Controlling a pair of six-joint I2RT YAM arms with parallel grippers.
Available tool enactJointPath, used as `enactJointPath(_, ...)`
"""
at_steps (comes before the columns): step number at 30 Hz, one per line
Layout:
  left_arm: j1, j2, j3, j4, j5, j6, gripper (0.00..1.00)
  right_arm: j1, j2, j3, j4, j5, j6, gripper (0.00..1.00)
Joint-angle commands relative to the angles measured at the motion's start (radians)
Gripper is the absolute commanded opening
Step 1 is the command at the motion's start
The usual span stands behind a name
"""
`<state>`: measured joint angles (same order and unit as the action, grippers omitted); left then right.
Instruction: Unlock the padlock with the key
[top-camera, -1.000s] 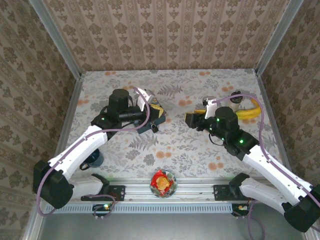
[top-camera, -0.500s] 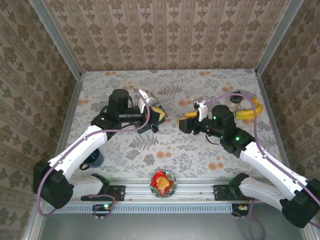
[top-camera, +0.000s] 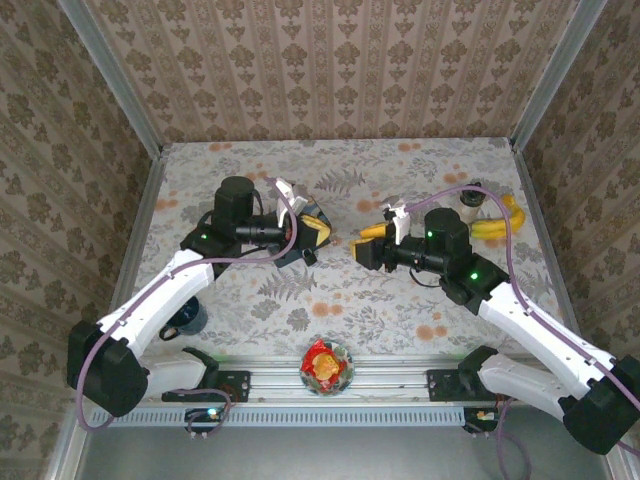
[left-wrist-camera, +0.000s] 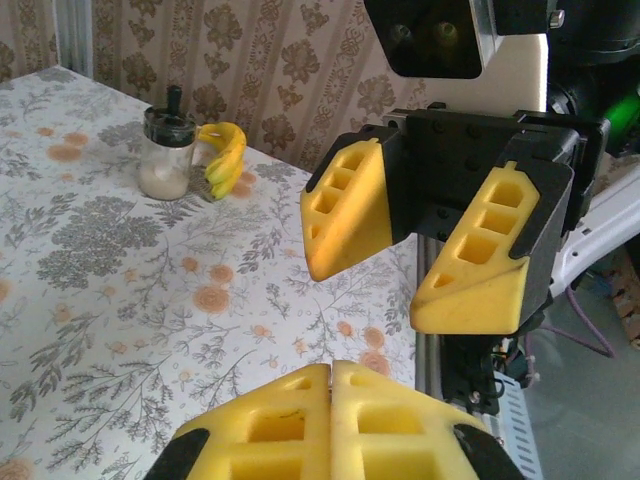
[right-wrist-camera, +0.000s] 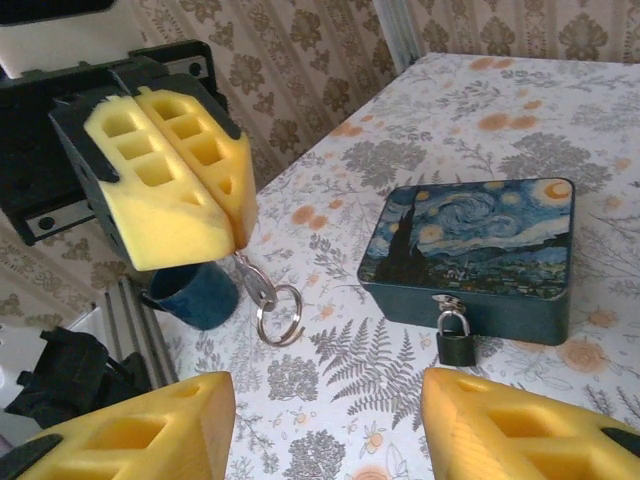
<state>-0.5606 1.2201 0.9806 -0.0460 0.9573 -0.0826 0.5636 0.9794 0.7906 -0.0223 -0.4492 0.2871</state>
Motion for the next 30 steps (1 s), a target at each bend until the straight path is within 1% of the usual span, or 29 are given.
enactJointPath(1,0.011,0.006,-0.011,0.031,0.065,-0.004,0.00,-0.002,0.002,0.029,0.046,-0.061,-0.013,0.52)
enactJointPath(9,0.013,-0.017,-0.031,0.036,0.102,0.002,0.00,-0.004,0.041,0.051,0.072,-0.161,0.002,0.51)
enactJointPath(16,0.013,-0.027,-0.041,0.050,0.127,-0.008,0.00,-0.007,0.073,0.061,0.124,-0.223,0.017,0.50)
enactJointPath(24,0.013,-0.027,-0.070,0.174,0.170,-0.082,0.00,-0.008,0.105,0.059,0.193,-0.292,0.052,0.45)
enactJointPath(30,0.013,-0.016,-0.076,0.231,0.190,-0.122,0.00,-0.008,0.141,0.056,0.232,-0.307,0.075,0.42)
